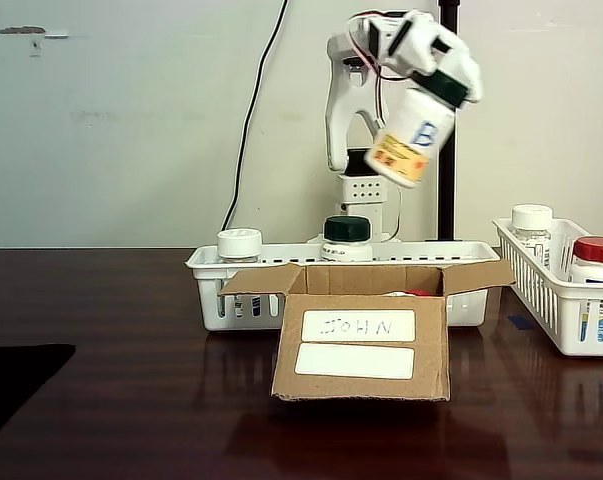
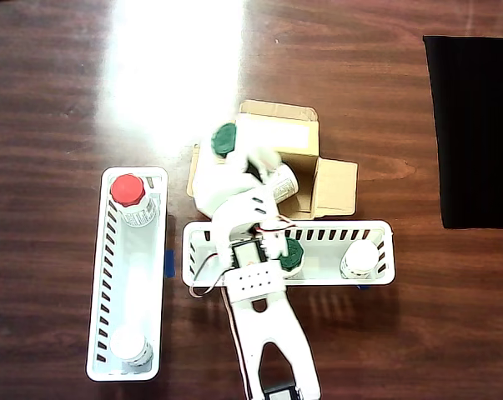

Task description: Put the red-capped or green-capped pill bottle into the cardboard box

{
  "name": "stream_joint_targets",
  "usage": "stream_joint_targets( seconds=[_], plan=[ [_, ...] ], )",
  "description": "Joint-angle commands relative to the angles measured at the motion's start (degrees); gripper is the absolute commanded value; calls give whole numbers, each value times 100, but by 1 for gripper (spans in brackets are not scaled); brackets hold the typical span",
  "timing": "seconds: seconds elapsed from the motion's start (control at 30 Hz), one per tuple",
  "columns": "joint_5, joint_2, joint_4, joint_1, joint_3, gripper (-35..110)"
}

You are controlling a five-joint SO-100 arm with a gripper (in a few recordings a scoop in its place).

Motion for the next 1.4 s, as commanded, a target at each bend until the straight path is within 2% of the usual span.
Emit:
stream_joint_targets(
  seconds=[0.0, 0.17, 0.57, 0.67, 0.87, 1.03, 1.13, 1.27, 1.37],
  plan=[
    [202, 132, -457, 18, -18, -1],
    [668, 281, -1371, 448, 1090, -1],
    [1767, -325, -2812, 870, 2303, 0],
    [1802, -290, -2874, 879, 2426, 11],
    [1925, -167, -2874, 870, 2496, 55],
    [1811, 334, -2101, 861, 2241, 83],
    [1556, 765, -1081, 800, 1775, 90],
    [1301, 1310, 527, 747, 1002, 86],
    [1187, 1679, 1582, 729, 571, 70]
  ],
)
